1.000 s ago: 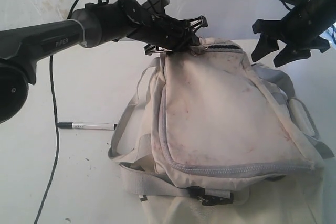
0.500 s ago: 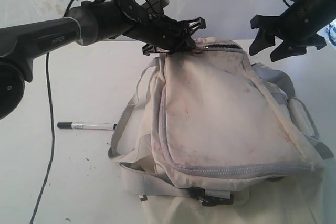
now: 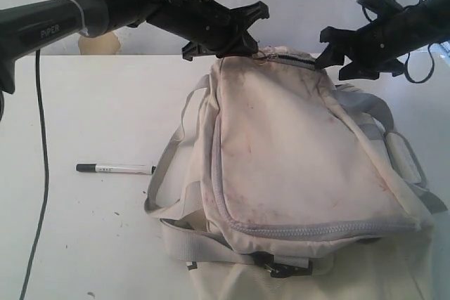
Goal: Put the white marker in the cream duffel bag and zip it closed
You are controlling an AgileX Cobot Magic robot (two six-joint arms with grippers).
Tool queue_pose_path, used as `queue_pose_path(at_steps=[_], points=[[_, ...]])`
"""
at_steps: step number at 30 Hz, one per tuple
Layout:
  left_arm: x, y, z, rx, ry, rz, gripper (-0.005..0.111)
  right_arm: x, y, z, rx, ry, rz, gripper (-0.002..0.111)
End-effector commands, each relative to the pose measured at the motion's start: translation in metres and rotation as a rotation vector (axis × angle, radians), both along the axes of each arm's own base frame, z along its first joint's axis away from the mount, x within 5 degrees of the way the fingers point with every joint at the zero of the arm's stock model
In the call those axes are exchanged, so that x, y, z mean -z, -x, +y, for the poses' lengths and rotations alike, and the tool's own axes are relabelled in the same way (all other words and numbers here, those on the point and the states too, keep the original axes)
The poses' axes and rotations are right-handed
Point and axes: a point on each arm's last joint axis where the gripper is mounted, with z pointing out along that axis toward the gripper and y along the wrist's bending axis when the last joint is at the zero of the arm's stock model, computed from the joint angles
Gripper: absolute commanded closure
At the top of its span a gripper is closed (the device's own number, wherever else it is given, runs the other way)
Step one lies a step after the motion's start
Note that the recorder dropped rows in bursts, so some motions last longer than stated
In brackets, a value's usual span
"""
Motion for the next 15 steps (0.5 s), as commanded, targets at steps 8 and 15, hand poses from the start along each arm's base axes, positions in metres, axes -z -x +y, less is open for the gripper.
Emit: queue_pose_path(at_steps=[8, 15], points=[[-0.013, 0.001, 0.002, -0.002, 0.02, -0.02, 0.107, 0.028, -0.009, 0.005, -0.172, 0.016, -0.093, 0.073], [-0.013, 0.003, 0.005, 0.021, -0.021, -0.02, 0.107, 0.027, -0.008, 0.005, -0.179, 0.016, -0.092, 0.108]])
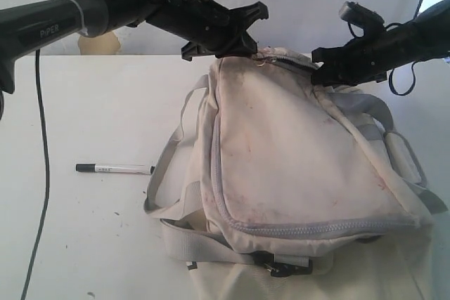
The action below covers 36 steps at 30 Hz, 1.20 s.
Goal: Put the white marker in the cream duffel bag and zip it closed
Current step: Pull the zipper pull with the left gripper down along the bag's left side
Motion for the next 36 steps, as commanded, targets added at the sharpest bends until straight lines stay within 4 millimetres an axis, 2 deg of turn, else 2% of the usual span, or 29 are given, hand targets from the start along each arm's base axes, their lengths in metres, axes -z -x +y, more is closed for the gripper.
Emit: queue_pose_path(at_steps=[1, 11, 16, 21, 28, 36], points=[[-0.012, 0.001, 0.007, 0.02, -0.028, -0.021, 0.107, -0.003, -0.001, -0.003, 0.018, -0.008, 0.0, 0.108], [-0.023, -0.007, 0.051, 0.023, -0.049, 0.062, 0.107, -0.007, -0.004, -0.031, 0.183, -0.064, 0.046, 0.108], [-0.033, -0.005, 0.065, 0.047, -0.078, 0.066, 0.107, -0.007, -0.004, -0.032, 0.199, -0.073, 0.054, 0.108], [-0.038, 0.001, 0.083, 0.094, -0.097, 0.146, 0.107, -0.008, -0.004, -0.032, 0.202, -0.074, 0.052, 0.108], [-0.031, 0.005, 0.096, 0.144, -0.194, 0.215, 0.107, -0.008, -0.004, -0.032, 0.201, -0.074, 0.053, 0.108], [-0.03, 0.008, 0.097, 0.133, -0.199, 0.262, 0.107, -0.008, -0.004, -0.032, 0.201, -0.074, 0.05, 0.108]])
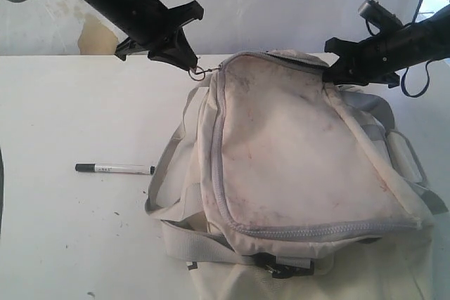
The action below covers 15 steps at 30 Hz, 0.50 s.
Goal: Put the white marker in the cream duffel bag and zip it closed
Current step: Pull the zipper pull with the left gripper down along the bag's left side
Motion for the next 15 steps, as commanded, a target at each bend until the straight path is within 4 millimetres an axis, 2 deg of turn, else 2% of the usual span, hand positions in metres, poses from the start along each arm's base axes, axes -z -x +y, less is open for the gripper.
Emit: queue_pose_path(at_steps=[1, 8, 12, 15], points=[[-0.008, 0.004, 0.005, 0.002, -0.01, 0.014, 0.107, -0.007, -0.004, -0.01, 0.045, 0.022, -0.039, 0.108], [-0.022, 0.009, 0.002, 0.005, 0.043, 0.008, 0.107, -0.007, -0.004, -0.011, 0.054, 0.025, -0.045, 0.108], [-0.021, 0.011, -0.001, 0.012, 0.039, 0.012, 0.107, -0.008, -0.006, -0.011, 0.074, 0.017, -0.056, 0.108], [-0.011, 0.014, -0.004, 0.032, 0.011, 0.031, 0.107, -0.01, -0.008, -0.012, 0.093, 0.006, -0.066, 0.108]])
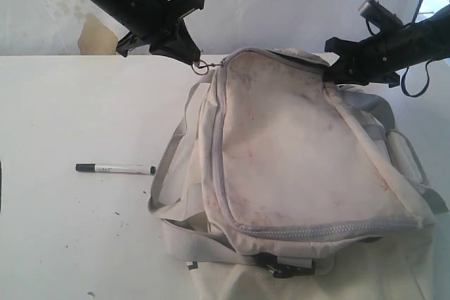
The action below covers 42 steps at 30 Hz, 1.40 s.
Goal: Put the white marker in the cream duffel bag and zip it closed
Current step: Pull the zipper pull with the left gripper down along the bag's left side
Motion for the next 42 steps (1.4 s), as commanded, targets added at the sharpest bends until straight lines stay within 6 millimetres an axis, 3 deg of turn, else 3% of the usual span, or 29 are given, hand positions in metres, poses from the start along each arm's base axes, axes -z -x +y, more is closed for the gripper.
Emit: queue_pose_path(at_steps=[1, 6, 14, 21, 29, 42], points=[[0.005, 0.011, -0.005, 0.04, -0.033, 0.034, 0.107, -0.011, -0.007, -0.011, 0.089, -0.004, -0.063, 0.108], [0.017, 0.024, -0.016, 0.074, -0.009, 0.099, 0.107, -0.018, -0.011, -0.011, 0.103, -0.022, -0.085, 0.108], [0.003, 0.045, -0.008, 0.087, -0.006, 0.105, 0.107, -0.02, -0.013, -0.012, 0.118, -0.014, -0.104, 0.108], [0.016, 0.077, -0.003, 0.116, 0.025, 0.207, 0.107, -0.021, -0.014, -0.013, 0.128, -0.009, -0.112, 0.108], [0.011, 0.115, 0.0, 0.177, 0.157, 0.24, 0.107, -0.021, -0.014, -0.013, 0.13, -0.008, -0.113, 0.108], [0.051, 0.181, -0.003, 0.296, 0.078, 0.38, 0.107, -0.021, -0.014, -0.013, 0.13, -0.008, -0.113, 0.108]])
